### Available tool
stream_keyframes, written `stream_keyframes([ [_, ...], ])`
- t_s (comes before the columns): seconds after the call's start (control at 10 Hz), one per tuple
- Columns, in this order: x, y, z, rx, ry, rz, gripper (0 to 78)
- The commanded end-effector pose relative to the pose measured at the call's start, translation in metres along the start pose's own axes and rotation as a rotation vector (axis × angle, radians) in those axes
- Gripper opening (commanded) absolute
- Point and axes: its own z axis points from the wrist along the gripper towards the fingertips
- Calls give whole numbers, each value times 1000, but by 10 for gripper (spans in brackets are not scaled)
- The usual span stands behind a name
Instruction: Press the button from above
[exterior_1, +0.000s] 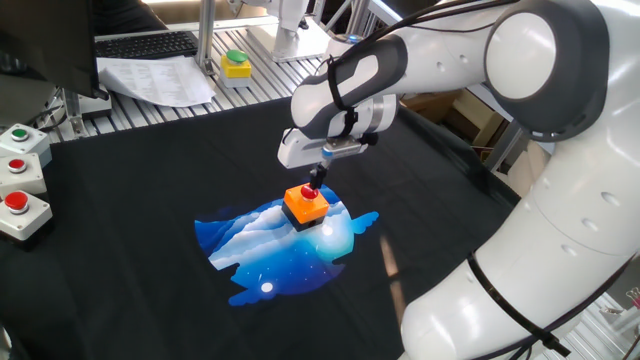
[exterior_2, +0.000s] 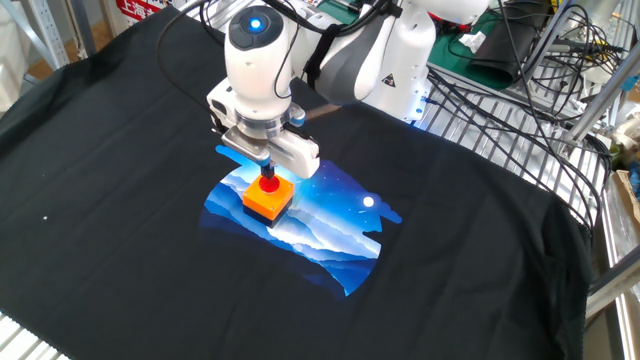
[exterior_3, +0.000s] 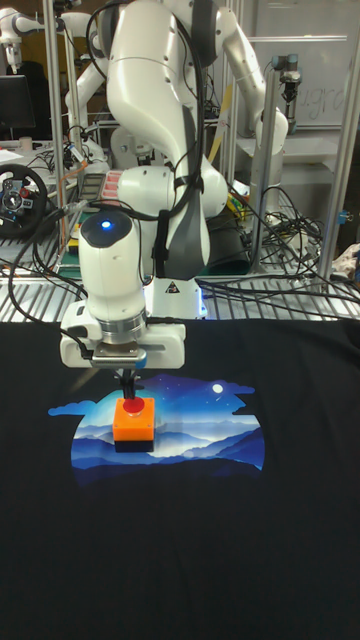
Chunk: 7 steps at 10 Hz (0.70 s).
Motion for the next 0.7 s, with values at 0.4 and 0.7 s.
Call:
stream_keyframes([
  [0.4, -5, 2, -4, 0, -11, -27, 0],
  [0.7, -7, 5, 2, 5, -6, -37, 0],
])
